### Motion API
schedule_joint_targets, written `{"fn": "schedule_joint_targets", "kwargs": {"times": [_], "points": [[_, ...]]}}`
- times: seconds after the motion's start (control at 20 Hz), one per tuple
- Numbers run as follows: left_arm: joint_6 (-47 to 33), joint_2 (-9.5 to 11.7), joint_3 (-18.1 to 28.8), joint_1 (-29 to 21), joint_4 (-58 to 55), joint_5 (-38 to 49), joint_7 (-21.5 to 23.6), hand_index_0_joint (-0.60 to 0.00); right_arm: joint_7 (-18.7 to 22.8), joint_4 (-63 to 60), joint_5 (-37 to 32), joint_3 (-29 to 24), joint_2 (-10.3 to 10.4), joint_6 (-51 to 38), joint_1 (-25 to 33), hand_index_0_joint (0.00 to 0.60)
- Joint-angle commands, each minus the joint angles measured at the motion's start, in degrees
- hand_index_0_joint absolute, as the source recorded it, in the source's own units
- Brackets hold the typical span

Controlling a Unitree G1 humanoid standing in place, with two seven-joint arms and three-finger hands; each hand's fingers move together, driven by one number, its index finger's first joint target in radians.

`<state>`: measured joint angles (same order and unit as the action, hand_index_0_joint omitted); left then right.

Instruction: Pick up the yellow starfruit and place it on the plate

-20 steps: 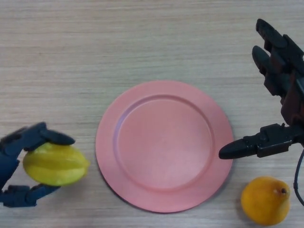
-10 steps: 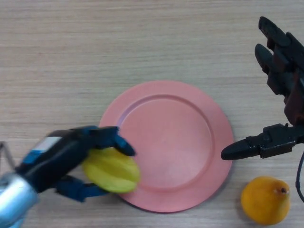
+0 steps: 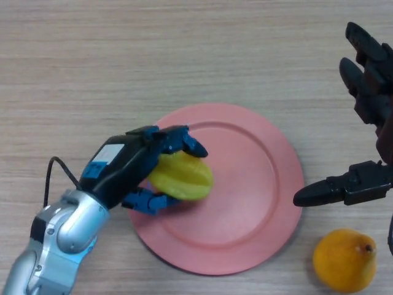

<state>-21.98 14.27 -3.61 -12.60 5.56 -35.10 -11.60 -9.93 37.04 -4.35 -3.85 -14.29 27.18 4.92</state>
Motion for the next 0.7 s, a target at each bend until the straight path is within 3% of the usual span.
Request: {"fn": "schedule_joint_targets", "kwargs": {"times": [0.05, 0.1, 0.15, 0.2, 0.25, 0.3, 0.4, 0.5, 0.7], "points": [[2.92, -1.33, 0.94, -1.09, -4.58, 11.28, -0.06, -0.550, 1.08, 3.68, -1.37, -2.79, -1.41, -6.01, 1.50, 0.000], [3.24, -1.37, 0.89, -1.11, -4.63, 11.49, -0.04, -0.450, 1.06, 3.67, -1.36, -2.80, -1.40, -6.07, 1.49, 0.000], [3.72, -1.40, 0.54, -1.35, -4.16, 10.87, 0.47, -0.300, 1.02, 3.82, -1.37, -2.84, -1.40, -6.02, 1.44, 0.000], [4.10, -1.43, 0.27, -1.52, -3.76, 10.23, 0.83, -0.200, 1.00, 3.96, -1.38, -2.84, -1.39, -5.92, 1.39, 0.000], [5.83, -1.58, -0.08, -1.69, -3.84, 9.48, 0.56, -0.058, 1.07, 4.03, -1.28, -2.66, -1.29, -5.93, 1.25, 0.000], [6.97, -1.66, -0.12, -1.62, -4.38, 9.53, 0.14, 0.000, 1.07, 4.06, -1.13, -2.54, -1.26, -6.00, 1.12, 0.000], [10.95, -1.52, 0.73, -0.75, -8.14, 12.53, -1.13, 0.000, 1.09, 4.40, -1.19, -2.62, -1.17, -5.87, 0.91, 0.000], [11.19, -1.17, 1.39, -0.37, -9.97, 13.18, 1.37, 0.000, 1.04, 4.20, -0.45, -2.37, -1.22, -6.11, 1.15, 0.000], [13.75, 0.01, 4.34, 1.45, -19.80, 19.33, 0.91, 0.000, 1.00, 4.01, -0.53, -2.30, -1.22, -5.40, 1.59, 0.000]]}}
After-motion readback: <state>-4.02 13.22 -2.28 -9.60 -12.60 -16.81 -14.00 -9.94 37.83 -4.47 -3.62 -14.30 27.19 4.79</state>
